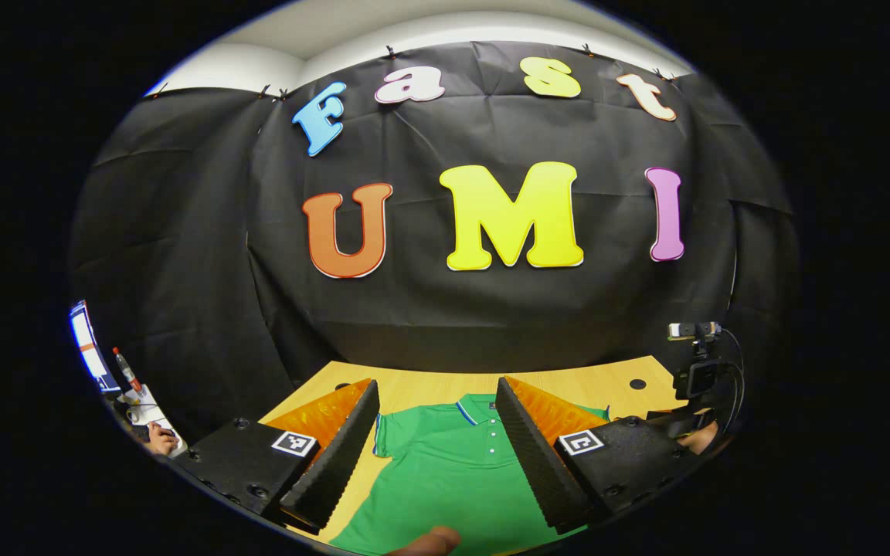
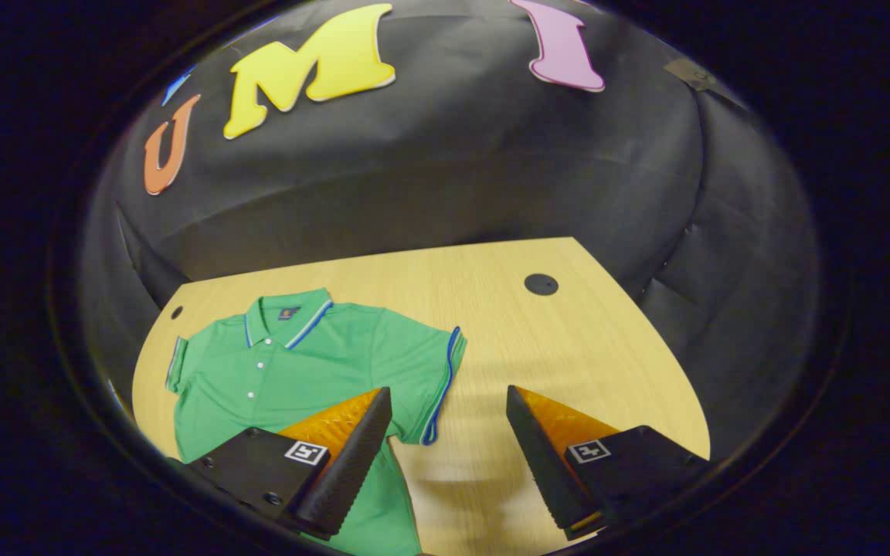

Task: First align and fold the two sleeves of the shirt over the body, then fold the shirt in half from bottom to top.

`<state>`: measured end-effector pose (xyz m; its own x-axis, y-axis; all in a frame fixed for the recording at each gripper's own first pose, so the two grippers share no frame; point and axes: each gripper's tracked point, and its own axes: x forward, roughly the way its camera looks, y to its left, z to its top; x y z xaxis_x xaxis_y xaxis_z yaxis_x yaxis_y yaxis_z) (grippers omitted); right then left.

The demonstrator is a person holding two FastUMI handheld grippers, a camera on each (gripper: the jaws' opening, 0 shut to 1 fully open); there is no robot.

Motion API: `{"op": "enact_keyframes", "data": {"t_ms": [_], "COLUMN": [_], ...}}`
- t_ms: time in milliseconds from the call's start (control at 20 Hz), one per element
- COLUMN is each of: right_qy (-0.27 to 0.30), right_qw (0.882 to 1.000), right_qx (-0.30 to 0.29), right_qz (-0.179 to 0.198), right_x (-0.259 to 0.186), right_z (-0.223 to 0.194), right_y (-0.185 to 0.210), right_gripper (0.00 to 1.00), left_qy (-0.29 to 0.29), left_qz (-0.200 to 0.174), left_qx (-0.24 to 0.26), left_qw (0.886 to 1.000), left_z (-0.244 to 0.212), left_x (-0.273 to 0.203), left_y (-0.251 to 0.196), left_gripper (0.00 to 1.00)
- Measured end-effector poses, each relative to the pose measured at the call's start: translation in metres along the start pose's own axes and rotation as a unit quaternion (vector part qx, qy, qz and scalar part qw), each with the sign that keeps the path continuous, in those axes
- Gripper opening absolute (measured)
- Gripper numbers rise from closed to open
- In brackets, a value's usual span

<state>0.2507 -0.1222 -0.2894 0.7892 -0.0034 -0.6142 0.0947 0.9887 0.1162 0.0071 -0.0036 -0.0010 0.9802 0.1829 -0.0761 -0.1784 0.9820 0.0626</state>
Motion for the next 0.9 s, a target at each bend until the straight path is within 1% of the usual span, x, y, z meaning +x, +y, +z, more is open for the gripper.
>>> {"op": "enact_keyframes", "data": {"t_ms": [50,100,150,250,300,450,500,550,600,750,800,900], "right_qy": [0.012,0.020,0.028,0.038,0.046,0.074,0.078,0.084,0.090,0.092,0.092,0.094], "right_qw": [1.000,1.000,0.999,0.999,0.999,0.997,0.996,0.996,0.995,0.994,0.994,0.994], "right_qx": [0.005,0.009,0.007,0.005,0.007,0.012,0.019,0.027,0.038,0.034,0.031,0.031], "right_qz": [-0.004,-0.009,-0.016,-0.026,-0.027,-0.034,-0.034,-0.030,-0.027,-0.037,-0.040,-0.042], "right_x": [0.010,0.019,0.028,0.045,0.051,0.071,0.075,0.078,0.077,0.083,0.082,0.081], "right_z": [-0.003,-0.004,-0.006,-0.010,-0.012,-0.023,-0.024,-0.026,-0.027,-0.030,-0.029,-0.030], "right_y": [0.000,0.000,0.000,0.002,0.005,0.006,0.007,0.010,0.012,0.011,0.011,0.010], "right_gripper": [0.96,0.96,0.94,0.94,0.92,0.92,0.84,0.81,0.76,0.76,0.55,0.36], "left_qy": [0.004,0.010,0.014,0.026,0.033,0.049,0.052,0.056,0.060,0.071,0.072,0.073], "left_qz": [0.001,0.001,0.003,0.009,0.010,0.014,0.016,0.017,0.016,0.012,0.012,0.011], "left_qx": [0.003,0.001,-0.002,-0.004,-0.005,-0.006,-0.004,-0.003,-0.004,-0.003,-0.001,0.003], "left_qw": [1.000,1.000,1.000,1.000,0.999,0.999,0.998,0.998,0.998,0.997,0.997,0.997], "left_z": [-0.004,-0.008,-0.010,-0.017,-0.021,-0.030,-0.032,-0.034,-0.036,-0.041,-0.041,-0.042], "left_x": [0.001,0.001,0.000,-0.001,-0.002,-0.005,-0.006,-0.008,-0.008,-0.010,-0.011,-0.011], "left_y": [0.005,0.007,0.009,0.013,0.016,0.019,0.020,0.021,0.020,0.018,0.017,0.017], "left_gripper": [0.98,0.98,0.98,0.98,0.98,0.98,0.98,0.98,0.98,0.98,0.98,0.98]}}
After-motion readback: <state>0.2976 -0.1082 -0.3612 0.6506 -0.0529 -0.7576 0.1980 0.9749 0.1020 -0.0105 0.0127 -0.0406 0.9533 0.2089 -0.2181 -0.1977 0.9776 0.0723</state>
